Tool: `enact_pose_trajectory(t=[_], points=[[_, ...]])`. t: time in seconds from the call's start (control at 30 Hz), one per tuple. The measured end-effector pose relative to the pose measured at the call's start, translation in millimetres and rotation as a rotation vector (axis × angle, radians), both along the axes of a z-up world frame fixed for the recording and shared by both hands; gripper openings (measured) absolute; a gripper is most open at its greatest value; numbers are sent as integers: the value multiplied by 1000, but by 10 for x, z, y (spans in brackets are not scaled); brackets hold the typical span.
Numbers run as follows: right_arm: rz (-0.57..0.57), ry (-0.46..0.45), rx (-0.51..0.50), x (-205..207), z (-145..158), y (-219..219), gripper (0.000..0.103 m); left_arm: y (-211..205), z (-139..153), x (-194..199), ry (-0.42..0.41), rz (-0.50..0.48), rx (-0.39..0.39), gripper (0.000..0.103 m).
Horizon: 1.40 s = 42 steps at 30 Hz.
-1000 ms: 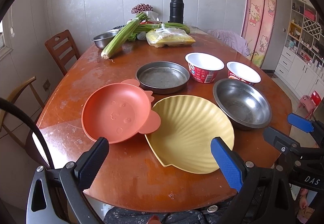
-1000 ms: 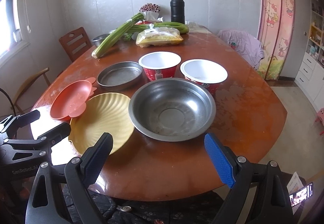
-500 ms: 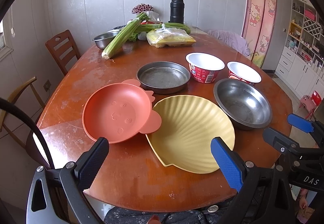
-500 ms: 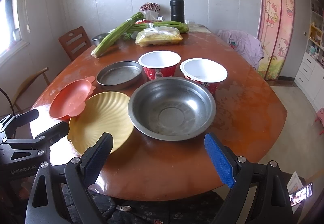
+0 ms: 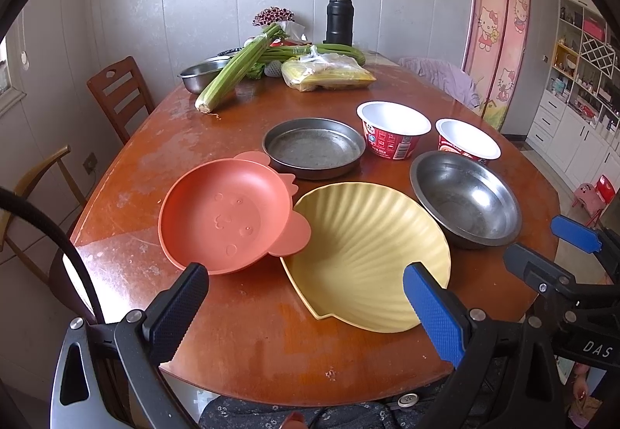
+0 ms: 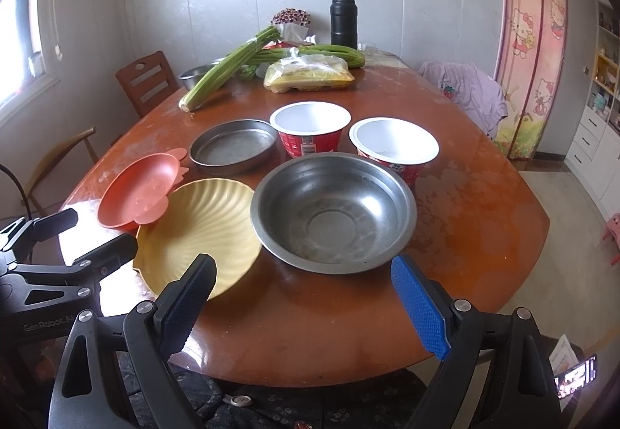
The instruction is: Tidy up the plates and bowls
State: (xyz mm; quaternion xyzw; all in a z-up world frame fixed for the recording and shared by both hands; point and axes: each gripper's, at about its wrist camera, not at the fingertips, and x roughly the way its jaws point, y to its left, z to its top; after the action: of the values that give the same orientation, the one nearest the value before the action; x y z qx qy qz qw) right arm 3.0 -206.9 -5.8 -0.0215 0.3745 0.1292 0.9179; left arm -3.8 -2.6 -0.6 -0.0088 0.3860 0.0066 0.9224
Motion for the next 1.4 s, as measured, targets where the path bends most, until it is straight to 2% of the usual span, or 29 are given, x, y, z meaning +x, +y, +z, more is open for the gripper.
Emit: enact_pose_trajectory(t=[0.43, 0.77, 1.03, 1.17, 1.4], points=[[66, 4, 22, 129, 98, 201, 92, 253, 33, 6, -16, 39, -29, 101], [200, -6, 10, 376, 177, 722, 92, 888, -3, 68, -7, 176, -73, 101], [292, 29, -5, 701, 90, 1224, 92, 1413, -155, 171, 36, 297, -108, 101], [336, 67, -12, 895, -21, 1426, 92, 1530, -231, 287, 57, 301, -123, 101], [342, 146, -29, 1183, -265, 1651, 90, 1607, -442, 554, 125, 282, -144, 101]])
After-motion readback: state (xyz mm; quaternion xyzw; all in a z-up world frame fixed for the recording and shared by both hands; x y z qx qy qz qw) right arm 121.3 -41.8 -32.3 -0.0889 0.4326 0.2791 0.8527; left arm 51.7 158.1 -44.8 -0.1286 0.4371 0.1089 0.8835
